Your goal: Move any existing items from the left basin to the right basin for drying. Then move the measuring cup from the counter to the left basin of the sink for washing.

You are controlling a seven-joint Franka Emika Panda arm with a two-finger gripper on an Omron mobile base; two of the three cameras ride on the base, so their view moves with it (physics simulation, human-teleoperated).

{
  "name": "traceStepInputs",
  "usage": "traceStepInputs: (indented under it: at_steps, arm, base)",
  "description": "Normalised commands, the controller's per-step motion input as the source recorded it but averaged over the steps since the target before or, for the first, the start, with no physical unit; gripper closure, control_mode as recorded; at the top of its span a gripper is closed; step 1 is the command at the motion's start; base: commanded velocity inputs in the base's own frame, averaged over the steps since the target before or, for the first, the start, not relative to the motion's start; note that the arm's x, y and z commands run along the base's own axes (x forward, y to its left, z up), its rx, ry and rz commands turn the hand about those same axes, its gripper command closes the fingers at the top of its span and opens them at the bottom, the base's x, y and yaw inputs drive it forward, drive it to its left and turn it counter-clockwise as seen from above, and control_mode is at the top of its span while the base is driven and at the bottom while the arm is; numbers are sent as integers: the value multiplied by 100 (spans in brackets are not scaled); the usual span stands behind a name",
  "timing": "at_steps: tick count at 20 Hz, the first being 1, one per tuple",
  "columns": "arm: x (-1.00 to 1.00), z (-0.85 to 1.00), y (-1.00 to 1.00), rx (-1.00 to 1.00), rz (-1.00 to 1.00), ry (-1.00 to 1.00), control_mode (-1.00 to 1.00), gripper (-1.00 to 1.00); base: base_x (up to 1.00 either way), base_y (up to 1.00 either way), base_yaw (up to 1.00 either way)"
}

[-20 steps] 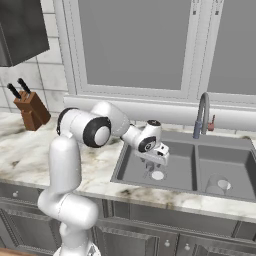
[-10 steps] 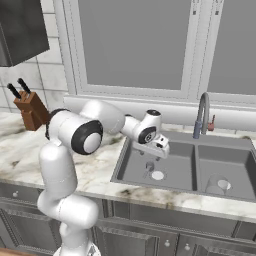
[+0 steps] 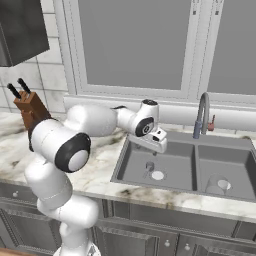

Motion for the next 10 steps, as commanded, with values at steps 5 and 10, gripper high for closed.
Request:
traceStepInputs:
  at_steps: [5, 10]
  arm:
    - [-56, 50, 14, 0, -4, 0, -100, -100]
    - [-63, 41, 12, 0, -1, 0, -100, -100]
  base:
    - [0, 0, 0]
    - [0, 0, 0]
